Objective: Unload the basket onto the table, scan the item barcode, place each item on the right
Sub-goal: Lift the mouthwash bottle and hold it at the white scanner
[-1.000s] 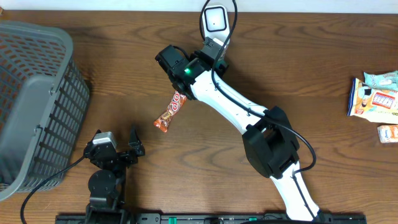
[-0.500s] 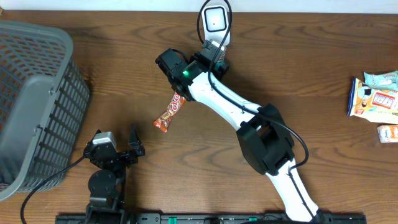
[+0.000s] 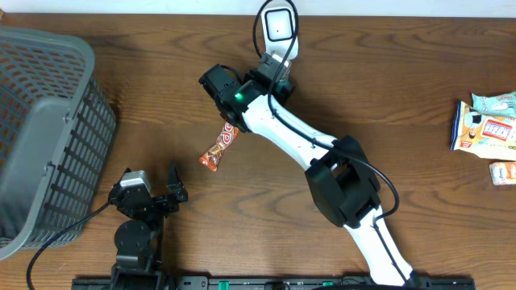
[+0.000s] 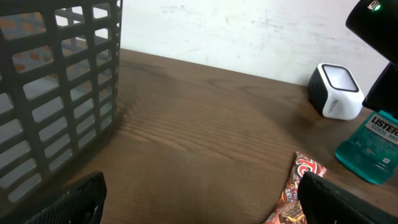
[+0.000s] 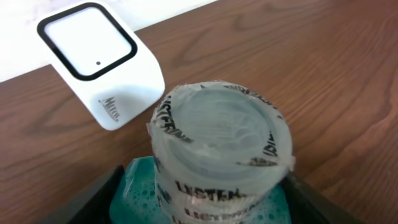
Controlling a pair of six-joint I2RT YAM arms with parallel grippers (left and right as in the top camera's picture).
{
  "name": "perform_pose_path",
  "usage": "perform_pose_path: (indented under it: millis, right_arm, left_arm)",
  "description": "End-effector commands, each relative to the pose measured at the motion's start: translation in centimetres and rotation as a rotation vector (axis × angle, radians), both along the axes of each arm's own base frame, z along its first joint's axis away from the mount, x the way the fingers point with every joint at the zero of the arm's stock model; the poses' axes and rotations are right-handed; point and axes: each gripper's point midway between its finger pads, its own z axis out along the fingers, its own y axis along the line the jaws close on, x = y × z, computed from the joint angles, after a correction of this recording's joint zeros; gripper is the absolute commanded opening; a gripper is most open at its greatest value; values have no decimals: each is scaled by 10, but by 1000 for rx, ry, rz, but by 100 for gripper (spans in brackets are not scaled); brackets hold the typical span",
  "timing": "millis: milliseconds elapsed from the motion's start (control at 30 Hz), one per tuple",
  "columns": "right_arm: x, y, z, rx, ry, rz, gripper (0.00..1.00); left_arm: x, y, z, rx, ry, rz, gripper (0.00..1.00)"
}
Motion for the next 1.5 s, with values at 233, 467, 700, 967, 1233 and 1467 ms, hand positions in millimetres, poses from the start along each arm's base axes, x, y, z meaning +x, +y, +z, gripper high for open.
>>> perform_pose_path:
  millis: [233,467,700,967,1233,1467]
  right_arm:
    - [-7,11,12,-29,-52,10,65]
    - [-6,9,15,-45,-62,5,64]
    - [-3,1,28,-91,-130,-33,64]
    - [7,-12,43,-197,-150,-45,63]
    - [13,-14,29,-251,-142,-50,61]
    - [14,-15,19,-331,-145,-60,65]
  left_arm:
    - [-2,4,-18,0,54,22,98]
    - [-2,4,-18,0,54,22,98]
    - [-2,4,-18,0,54,22,98]
    - [-2,4,-18,0,54,22,98]
    - [-2,4,-18,0,54,22,98]
    - [-2,4,-18,0,54,22,98]
